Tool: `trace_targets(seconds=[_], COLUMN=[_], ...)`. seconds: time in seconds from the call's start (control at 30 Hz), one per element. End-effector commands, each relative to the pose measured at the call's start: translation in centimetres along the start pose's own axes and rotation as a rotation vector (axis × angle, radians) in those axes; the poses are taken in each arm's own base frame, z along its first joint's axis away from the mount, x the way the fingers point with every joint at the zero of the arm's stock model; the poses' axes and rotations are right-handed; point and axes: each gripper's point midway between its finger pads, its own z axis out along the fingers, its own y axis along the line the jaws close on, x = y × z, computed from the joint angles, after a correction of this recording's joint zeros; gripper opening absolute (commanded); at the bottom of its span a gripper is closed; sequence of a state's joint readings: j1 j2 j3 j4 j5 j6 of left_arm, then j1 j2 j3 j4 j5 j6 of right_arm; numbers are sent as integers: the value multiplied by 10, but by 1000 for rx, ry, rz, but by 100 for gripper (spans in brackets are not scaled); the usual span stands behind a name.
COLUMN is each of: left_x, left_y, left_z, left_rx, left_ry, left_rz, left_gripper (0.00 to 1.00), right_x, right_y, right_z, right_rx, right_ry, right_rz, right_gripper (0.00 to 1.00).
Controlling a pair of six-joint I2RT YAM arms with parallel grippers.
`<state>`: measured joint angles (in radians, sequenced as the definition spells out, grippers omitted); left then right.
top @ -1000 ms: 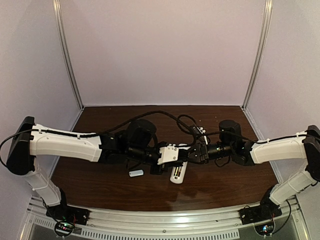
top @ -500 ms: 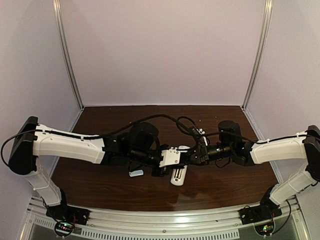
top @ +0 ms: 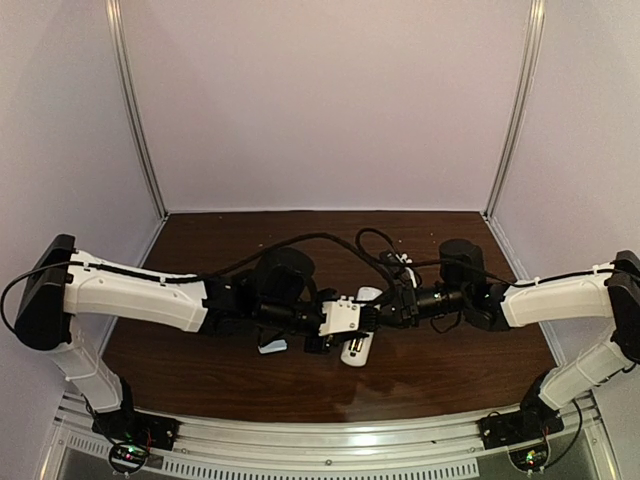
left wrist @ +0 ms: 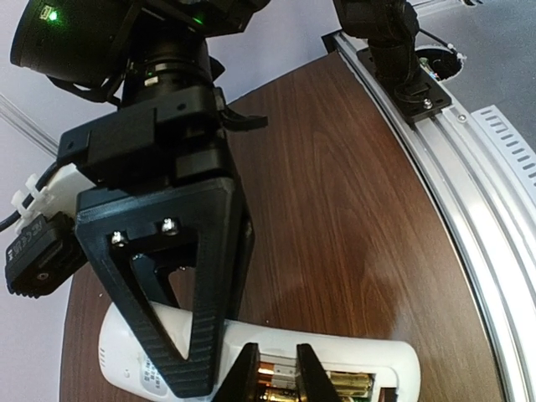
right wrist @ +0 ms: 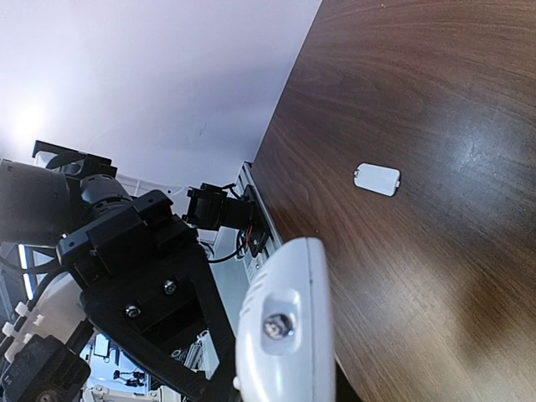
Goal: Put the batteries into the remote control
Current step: Load the battery into the battery compartment, then press the battery in the battery compartment.
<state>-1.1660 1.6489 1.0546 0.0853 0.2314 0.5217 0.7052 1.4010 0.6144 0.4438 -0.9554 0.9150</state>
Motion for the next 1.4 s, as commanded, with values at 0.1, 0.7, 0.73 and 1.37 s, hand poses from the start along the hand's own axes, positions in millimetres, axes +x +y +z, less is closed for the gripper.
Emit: trace_targets(seconds=[0.1, 0.7, 0.73, 1.37], left_x=[27, 7, 7, 0], left_y=[-5, 36, 36, 46], left_z=[-11, -50, -51, -16], left_rx=[-20, -199, -197, -120], left_ry=[126, 14, 12, -29], left_rz=[-23, -209, -222, -531], left_gripper=[18, 26, 28, 61], right_x=[-20, -23, -24, -26], right_y=[44, 13, 12, 21], right_z=[-8, -10, -11, -15], right_rx=[-132, -41, -32, -41], right_ry=[-70, -100, -103, -115], right_rz=[-136, -97, -97, -144], right_gripper=[0, 0, 0, 0])
